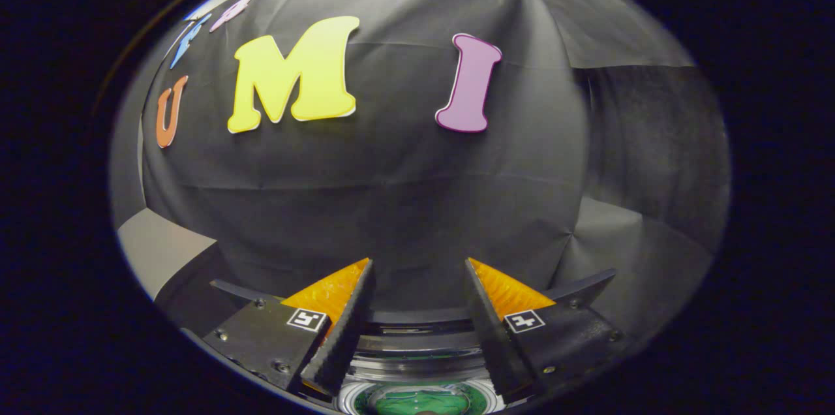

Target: Put the clothes into the washing machine and then close the washing machine lid.

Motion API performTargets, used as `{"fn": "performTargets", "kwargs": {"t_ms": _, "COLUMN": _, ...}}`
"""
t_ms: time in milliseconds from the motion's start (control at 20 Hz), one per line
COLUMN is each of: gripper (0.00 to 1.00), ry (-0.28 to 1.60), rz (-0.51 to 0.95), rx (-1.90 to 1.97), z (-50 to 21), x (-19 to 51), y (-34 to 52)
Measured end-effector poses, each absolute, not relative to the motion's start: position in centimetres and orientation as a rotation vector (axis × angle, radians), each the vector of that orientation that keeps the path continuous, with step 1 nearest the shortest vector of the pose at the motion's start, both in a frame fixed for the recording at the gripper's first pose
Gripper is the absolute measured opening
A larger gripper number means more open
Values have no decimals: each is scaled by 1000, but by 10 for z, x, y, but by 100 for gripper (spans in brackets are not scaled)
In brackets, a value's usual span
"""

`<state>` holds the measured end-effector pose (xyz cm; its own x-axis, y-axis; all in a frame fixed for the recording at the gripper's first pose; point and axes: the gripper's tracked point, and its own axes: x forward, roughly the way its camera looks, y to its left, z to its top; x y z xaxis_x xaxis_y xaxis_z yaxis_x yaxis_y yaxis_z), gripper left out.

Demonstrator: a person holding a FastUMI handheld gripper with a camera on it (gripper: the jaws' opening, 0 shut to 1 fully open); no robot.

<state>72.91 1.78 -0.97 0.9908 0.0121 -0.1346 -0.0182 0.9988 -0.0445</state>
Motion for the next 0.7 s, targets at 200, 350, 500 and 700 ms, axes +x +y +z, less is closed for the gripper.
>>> {"fn": "performTargets", "kwargs": {"t_ms": 200, "gripper": 85, "ry": 79, "rz": 10, "rx": -34, "z": -11, "x": 712, "y": 16}}
{"fn": "performTargets", "kwargs": {"t_ms": 350, "gripper": 84, "ry": 60, "rz": 8, "rx": -33, "z": -15, "x": 696, "y": 14}}
{"fn": "performTargets", "kwargs": {"t_ms": 500, "gripper": 84, "ry": 54, "rz": 8, "rx": -35, "z": -19, "x": 682, "y": 13}}
{"fn": "performTargets", "kwargs": {"t_ms": 700, "gripper": 84, "ry": 76, "rz": -1, "rx": -30, "z": -26, "x": 667, "y": 11}}
